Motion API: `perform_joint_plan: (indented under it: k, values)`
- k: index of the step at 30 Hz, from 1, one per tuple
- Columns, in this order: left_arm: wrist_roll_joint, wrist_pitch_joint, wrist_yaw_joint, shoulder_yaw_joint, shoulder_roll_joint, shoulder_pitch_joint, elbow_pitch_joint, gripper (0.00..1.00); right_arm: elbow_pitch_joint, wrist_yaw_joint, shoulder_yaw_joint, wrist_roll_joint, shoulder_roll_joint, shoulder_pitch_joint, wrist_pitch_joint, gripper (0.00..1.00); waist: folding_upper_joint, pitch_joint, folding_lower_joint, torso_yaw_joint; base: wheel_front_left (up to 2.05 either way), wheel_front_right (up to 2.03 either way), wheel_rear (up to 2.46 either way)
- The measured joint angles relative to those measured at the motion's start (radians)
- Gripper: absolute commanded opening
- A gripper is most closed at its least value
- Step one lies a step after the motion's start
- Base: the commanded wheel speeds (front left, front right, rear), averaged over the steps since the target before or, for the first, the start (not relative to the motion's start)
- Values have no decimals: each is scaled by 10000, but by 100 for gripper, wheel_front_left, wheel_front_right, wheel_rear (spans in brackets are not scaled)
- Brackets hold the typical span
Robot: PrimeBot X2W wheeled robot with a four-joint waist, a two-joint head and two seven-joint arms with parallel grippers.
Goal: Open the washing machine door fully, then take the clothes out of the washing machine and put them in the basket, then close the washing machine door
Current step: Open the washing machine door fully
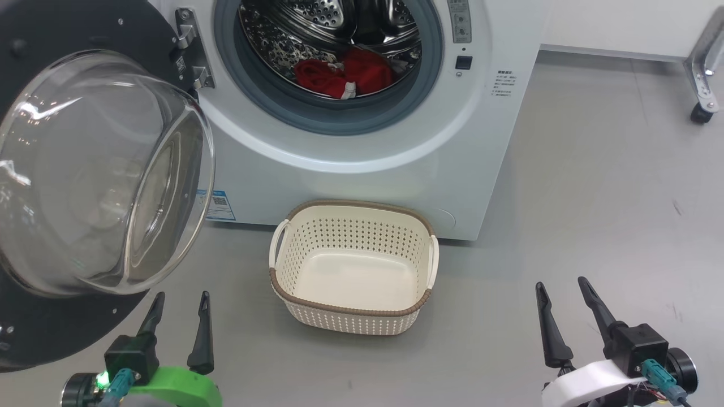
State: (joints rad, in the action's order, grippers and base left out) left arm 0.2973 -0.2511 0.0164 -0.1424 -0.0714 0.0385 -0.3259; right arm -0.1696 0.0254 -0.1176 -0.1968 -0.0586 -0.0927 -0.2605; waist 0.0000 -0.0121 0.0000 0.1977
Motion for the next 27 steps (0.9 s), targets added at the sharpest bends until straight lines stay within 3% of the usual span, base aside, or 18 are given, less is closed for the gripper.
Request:
perform_joint_plan:
  k: [15, 27]
  values:
    - [-2, 8, 105, -180, 44, -86, 334, 100, 180, -27, -148, 71, 36, -120, 0, 100, 0, -19, 0, -1013, 0, 0, 0]
    - [-176, 127, 240, -328, 105, -133, 408, 100, 297, -178, -6, 69, 92, -324, 0, 100, 0, 50, 0, -1211, 0, 0, 0]
